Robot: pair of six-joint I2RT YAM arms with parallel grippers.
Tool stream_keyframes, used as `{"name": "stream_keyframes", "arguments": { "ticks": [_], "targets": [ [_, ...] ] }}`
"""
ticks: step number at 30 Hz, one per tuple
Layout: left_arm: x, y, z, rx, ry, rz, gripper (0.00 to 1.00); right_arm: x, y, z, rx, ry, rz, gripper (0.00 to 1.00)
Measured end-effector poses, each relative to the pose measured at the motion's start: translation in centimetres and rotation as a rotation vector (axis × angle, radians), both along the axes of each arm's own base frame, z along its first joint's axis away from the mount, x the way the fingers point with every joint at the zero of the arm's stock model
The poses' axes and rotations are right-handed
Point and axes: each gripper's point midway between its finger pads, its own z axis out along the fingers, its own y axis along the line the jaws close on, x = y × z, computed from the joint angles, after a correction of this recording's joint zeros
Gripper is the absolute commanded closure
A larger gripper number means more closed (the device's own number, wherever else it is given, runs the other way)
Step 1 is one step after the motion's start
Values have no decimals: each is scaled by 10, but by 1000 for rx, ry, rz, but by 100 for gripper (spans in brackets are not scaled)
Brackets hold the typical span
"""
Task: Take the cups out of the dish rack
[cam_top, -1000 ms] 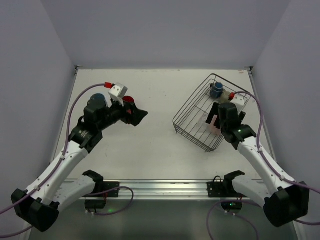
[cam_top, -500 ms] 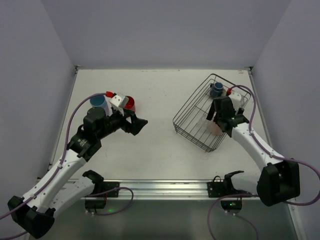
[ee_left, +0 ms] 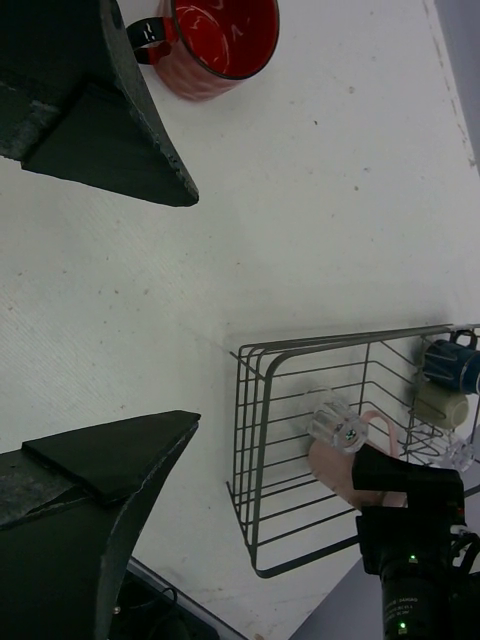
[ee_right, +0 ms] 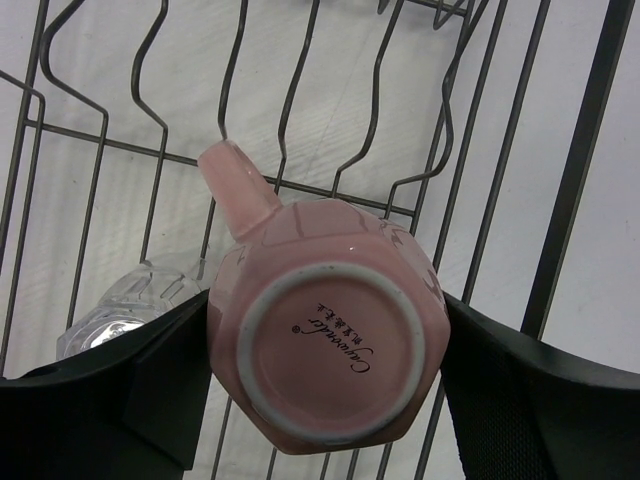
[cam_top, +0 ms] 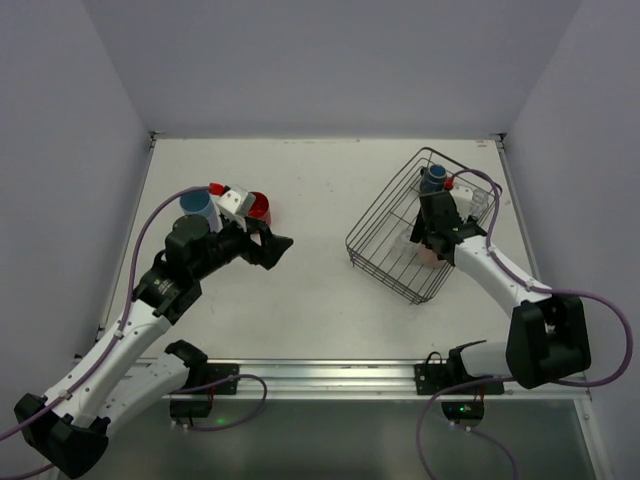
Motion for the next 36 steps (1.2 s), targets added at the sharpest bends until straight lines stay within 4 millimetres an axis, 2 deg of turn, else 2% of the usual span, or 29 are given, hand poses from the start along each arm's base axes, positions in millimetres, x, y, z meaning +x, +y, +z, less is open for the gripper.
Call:
{"name": "stream_keyframes", "arguments": {
  "ticks": [2,6,10,14,17,22,26,32,36],
  "targets": [
    [0,0,-1,1,2,0,13,-1,0,2,3,-7,4,69],
    [1,-2,-3,1,15,-9,13,-7,-1,20,12,-57,22,80],
    [-3,-14,-3,-36,43,-65,19,-13,3,72,68,-227,64,88],
    [-9,-32,4,-112,73,-153,23,-23,19,126,175,-419,146,91],
    [-16,-53,14,-199,92,-246,25,-31,38,145,284,-509,234,93],
    [-36,-100,8,-324,196,-422,26,-48,92,150,561,-561,426,95],
    [-46,-125,1,-384,270,-499,26,-60,128,151,753,-552,553,94],
    [-45,-139,9,-450,276,-520,25,-72,154,166,920,-573,667,95],
    [-43,-149,4,-468,288,-537,25,-78,168,164,1020,-559,722,95]
  ]
}}
